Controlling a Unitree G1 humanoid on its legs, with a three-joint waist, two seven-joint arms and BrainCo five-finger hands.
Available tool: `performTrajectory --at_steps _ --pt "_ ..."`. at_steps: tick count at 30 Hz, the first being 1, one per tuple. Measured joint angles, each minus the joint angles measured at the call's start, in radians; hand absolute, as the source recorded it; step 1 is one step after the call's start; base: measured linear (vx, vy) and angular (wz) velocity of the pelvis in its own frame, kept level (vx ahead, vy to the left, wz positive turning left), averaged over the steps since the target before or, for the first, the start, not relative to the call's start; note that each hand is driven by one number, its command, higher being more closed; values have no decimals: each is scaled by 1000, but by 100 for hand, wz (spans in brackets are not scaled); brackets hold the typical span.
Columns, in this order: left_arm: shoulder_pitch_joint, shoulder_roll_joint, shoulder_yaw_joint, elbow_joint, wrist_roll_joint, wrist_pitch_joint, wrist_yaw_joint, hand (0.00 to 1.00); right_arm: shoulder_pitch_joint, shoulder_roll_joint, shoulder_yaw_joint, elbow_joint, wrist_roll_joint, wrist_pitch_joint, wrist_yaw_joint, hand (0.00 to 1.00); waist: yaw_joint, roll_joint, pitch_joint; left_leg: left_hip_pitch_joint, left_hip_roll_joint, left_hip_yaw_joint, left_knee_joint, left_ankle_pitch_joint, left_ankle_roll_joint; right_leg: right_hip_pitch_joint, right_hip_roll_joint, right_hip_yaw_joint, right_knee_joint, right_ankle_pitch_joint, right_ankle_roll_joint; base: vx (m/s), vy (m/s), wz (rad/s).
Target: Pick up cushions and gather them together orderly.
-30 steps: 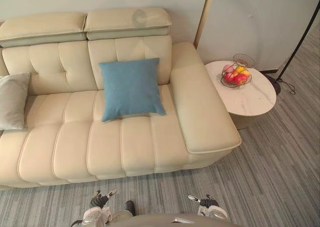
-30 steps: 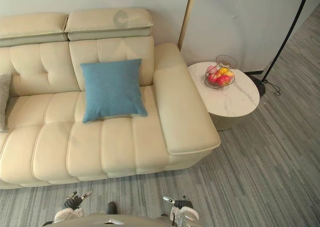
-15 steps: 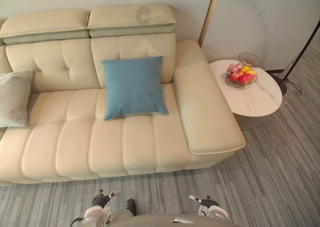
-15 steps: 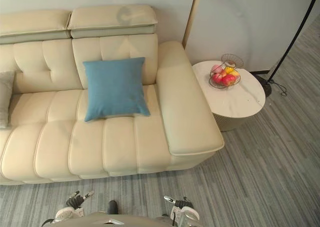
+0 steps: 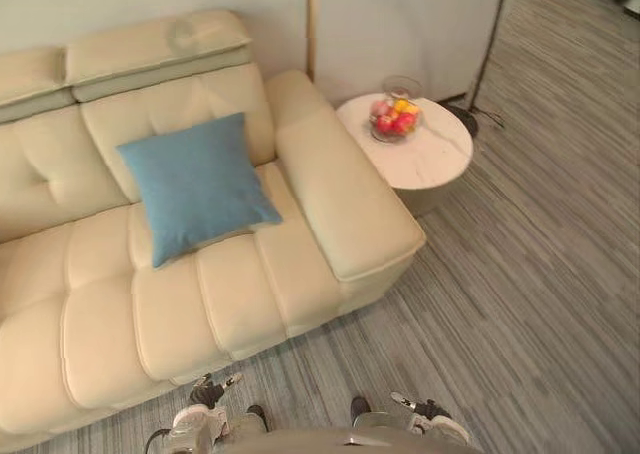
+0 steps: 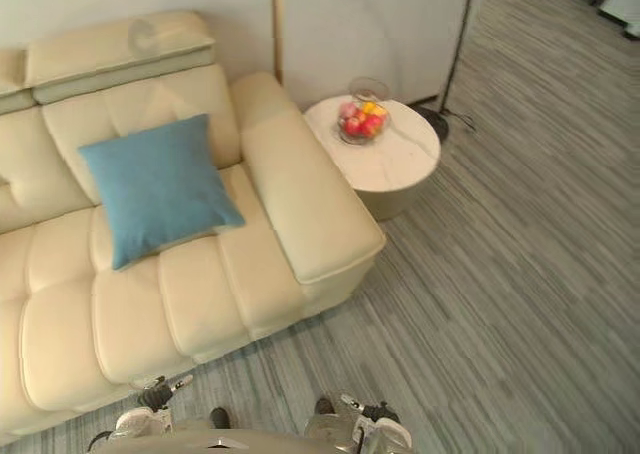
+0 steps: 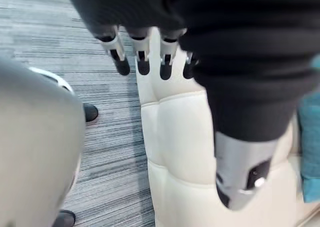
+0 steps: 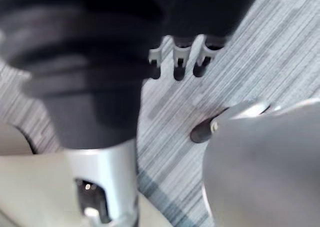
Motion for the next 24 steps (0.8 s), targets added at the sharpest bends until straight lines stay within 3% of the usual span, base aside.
performTrajectory --at_steps 3,5,6,9,11,12,14,16,18,20,21,22,24 --pt "-2 1 10 -8 0 0 2 0 23 26 24 -61 0 2 1 0 -7 -20 0 1 7 117 47 -55 4 -36 12 81 3 43 0 -102 93 -140" --pt "-1 17 11 -10 0 0 5 0 24 44 78 -73 -2 1 1 0 9 -45 -17 5 33 262 62 -70 1 -98 36 101 -5 108 -7 -68 76 -177" --pt "-1 20 11 -10 0 0 6 0 22 47 86 -73 -2 1 1 0 11 -45 -19 6 40 300 62 -71 0 -114 41 90 -10 124 -10 -8 32 -175" --pt "-6 20 4 -12 0 0 7 0 9 49 83 -74 -2 1 1 0 7 -41 -17 48 73 447 61 -70 -1 -170 40 -180 28 143 -75 84 -29 -134" --pt "-9 16 -6 -20 0 0 7 0 26 48 79 -91 1 0 0 0 -9 -32 -15 79 93 503 62 -69 -3 -196 10 -420 103 99 -139 59 -59 -84" --pt "-9 12 -12 -30 -1 0 7 0 34 48 78 -109 0 -3 0 0 -11 -24 -16 110 102 547 55 -64 -11 -201 -37 -599 172 48 -184 103 -107 -90" --pt "-5 5 -22 -36 -1 0 7 0 35 38 73 -110 0 -6 -1 0 -11 -6 -23 162 106 604 17 -50 -36 -193 -96 -779 254 -21 -175 174 -165 -91" --pt "-10 5 -38 -32 -1 0 7 0 34 27 61 -107 0 -10 -2 0 -17 5 -29 183 114 611 -1 -31 -67 -201 -57 -740 263 -36 -161 164 -177 -62" --pt "-13 0 -72 -13 -2 1 6 0 28 17 46 -97 1 -10 -2 0 -10 19 -28 172 141 603 78 -3 -70 -213 -27 -689 262 -58 -155 193 -230 -79" --pt "-18 -8 -72 1 -8 2 6 0 28 16 33 -94 0 -8 -2 0 -17 20 -29 117 203 577 267 16 -46 -196 -3 -642 248 -63 -161 175 -172 -73" --pt "-16 -12 -66 -1 -10 1 6 0 32 18 34 -93 0 -3 -5 0 -11 10 -22 65 265 519 459 16 -25 -162 25 -602 228 -65 -172 213 -111 -90" --pt "-16 -13 -64 -4 -12 1 6 0 38 16 35 -93 0 1 -7 0 -5 17 -19 33 287 468 578 -22 -24 -130 44 -570 222 -72 -182 246 -121 -113" --pt "-14 -17 -66 -22 -20 0 5 0 48 16 46 -96 1 1 -8 0 -2 12 -14 -40 269 353 692 -75 -23 -86 72 -505 216 -94 -204 163 -11 -113"
